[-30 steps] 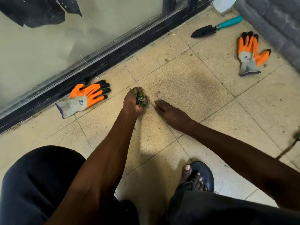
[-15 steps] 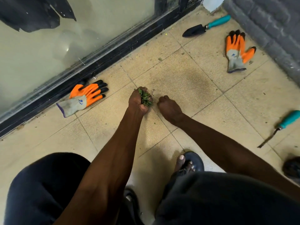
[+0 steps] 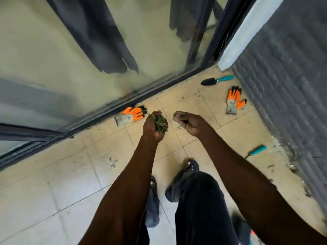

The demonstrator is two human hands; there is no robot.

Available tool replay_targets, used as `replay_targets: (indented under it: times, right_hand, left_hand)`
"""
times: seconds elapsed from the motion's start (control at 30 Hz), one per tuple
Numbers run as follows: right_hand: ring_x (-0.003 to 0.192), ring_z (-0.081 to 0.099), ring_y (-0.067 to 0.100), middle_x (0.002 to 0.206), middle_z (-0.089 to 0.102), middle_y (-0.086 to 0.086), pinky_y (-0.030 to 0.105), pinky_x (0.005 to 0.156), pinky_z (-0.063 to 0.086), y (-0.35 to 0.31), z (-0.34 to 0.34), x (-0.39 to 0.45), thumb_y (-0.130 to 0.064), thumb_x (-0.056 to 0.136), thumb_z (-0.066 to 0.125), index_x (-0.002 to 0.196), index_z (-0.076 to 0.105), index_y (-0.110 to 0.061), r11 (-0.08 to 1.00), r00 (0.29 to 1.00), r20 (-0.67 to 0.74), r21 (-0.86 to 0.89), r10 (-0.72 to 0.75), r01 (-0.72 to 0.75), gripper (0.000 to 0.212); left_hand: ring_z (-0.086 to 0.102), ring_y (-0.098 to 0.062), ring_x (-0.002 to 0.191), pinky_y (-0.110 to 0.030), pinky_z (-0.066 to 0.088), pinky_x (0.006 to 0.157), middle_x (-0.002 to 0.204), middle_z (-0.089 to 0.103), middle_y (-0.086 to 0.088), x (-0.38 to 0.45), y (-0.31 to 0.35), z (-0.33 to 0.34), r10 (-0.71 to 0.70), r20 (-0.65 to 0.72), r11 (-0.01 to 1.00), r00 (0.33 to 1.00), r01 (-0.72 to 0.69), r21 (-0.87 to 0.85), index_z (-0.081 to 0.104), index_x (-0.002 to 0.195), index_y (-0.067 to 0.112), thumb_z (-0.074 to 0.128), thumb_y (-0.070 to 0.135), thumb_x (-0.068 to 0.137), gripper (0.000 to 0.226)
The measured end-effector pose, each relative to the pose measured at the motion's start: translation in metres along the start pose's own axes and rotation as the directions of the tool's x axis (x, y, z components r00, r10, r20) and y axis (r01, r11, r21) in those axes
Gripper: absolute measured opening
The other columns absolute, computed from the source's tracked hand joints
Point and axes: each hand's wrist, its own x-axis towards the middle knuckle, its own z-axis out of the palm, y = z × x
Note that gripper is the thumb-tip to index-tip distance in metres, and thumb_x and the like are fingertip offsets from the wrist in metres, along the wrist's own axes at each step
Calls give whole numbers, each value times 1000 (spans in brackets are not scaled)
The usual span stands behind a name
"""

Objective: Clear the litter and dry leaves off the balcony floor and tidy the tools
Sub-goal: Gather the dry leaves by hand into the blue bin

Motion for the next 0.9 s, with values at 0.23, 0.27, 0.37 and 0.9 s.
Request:
replay_targets:
  times: [0.23,0.27,0.37,0.9]
  right_hand:
    - [133,44,41,109,61,27,34,107,40,-4,156,-217,20,91,42,131,43,20,992,999,25,-115,44,-41,40]
    - [133,44,41,116,59,30,35,109,38,3,177,-242,20,91,42,131,43,20,987,997,31,-148,64,-59,40]
    - [134,43,40,98,60,23,33,110,37,33,225,-296,20,92,42,132,43,20,973,991,58,-201,124,-110,40]
    - [133,45,37,142,46,26,32,113,34,408,433,-416,17,94,43,135,43,15,573,880,43,-774,472,-269,41]
  left_hand:
    - [21,-11,27,-16,20,29,39,20,4,-241,68,52,112,-92,993,989,-115,-21,24,62,19,35,7,97,39]
    - [20,-11,27,-15,19,30,39,20,4,-272,79,48,135,-119,990,984,-140,-33,24,62,19,36,8,97,39]
    - [21,-11,28,-11,19,31,40,22,3,-341,104,16,206,-223,973,953,-223,-54,35,60,17,34,12,100,40]
    - [25,-13,27,-13,24,33,37,29,2,-624,170,-343,327,-593,767,736,-573,-289,45,69,11,43,6,96,27]
